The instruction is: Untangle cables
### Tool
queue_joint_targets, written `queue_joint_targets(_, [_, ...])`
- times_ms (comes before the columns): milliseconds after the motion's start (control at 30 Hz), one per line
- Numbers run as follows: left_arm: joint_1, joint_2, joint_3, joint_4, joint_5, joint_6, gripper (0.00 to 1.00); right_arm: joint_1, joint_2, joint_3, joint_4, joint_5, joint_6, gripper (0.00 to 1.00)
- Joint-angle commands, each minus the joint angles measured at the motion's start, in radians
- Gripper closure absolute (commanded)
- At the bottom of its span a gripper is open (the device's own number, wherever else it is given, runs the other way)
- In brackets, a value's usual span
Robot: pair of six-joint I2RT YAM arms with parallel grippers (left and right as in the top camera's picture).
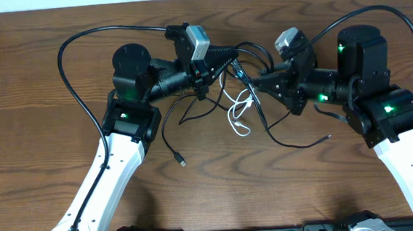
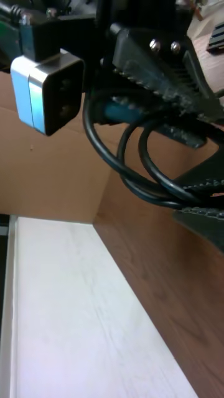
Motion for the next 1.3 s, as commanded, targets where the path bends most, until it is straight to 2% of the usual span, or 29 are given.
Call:
queue_joint_targets(0, [-0.006, -0.015, 0.014, 0.005, 0.0, -0.016, 0.92, -0.005, -0.003, -0.003, 0.003, -0.018, -0.007, 0.99])
queue_joint_targets(133, [-0.005, -0.015, 0.014, 0.004, -0.031, -0.016, 0.92, -0.005, -0.003, -0.003, -0.005, -0.017, -0.013, 0.99])
queue_joint_targets(200, [0.005, -0.015, 0.014, -0.011, -0.097, -0.012, 0.92, -0.005, -0.003, -0.003, -0.028, 0.001, -0.023, 0.99])
queue_joint_targets(333, [0.052, -0.015, 0.014, -0.095, -0.221, -0.013, 0.92, -0.005, -0.003, -0.003, -0.12, 0.143, -0.023, 0.99])
queue_joint_targets(533, [0.077, -0.015, 0.014, -0.122, -0.236, -0.04, 0.92, -0.005, -0.003, -0.003, -0.137, 0.182, -0.022, 0.99])
queue_joint_targets(633, [0.07, -0.015, 0.014, -0.123, -0.226, -0.043, 0.92, -0.005, -0.003, -0.003, -0.131, 0.142, -0.023, 0.3])
queue_joint_targets(667, [0.068, -0.015, 0.014, -0.123, -0.225, -0.043, 0.92, -0.005, -0.003, -0.003, -0.133, 0.143, -0.022, 0.17])
queue_joint_targets(733, [0.068, -0.015, 0.014, -0.123, -0.226, -0.043, 0.92, -0.005, -0.003, -0.003, -0.138, 0.163, -0.023, 0.05])
queue_joint_targets(933, [0.068, -0.015, 0.014, -0.123, -0.225, -0.043, 0.92, -0.005, -0.003, -0.003, -0.142, 0.203, -0.023, 0.04])
queue_joint_targets(1000, [0.068, -0.015, 0.014, -0.128, -0.226, -0.043, 0.92, -0.005, -0.003, -0.003, -0.164, 0.274, -0.023, 0.01])
queue_joint_targets(1100, [0.069, -0.014, 0.014, -0.176, -0.226, -0.041, 0.92, -0.005, -0.003, -0.003, -0.238, 0.397, -0.022, 0.01])
queue_joint_targets(1267, [0.068, -0.014, 0.014, -0.285, -0.227, -0.035, 0.92, -0.005, -0.003, -0.003, -0.385, 0.442, 0.019, 0.01])
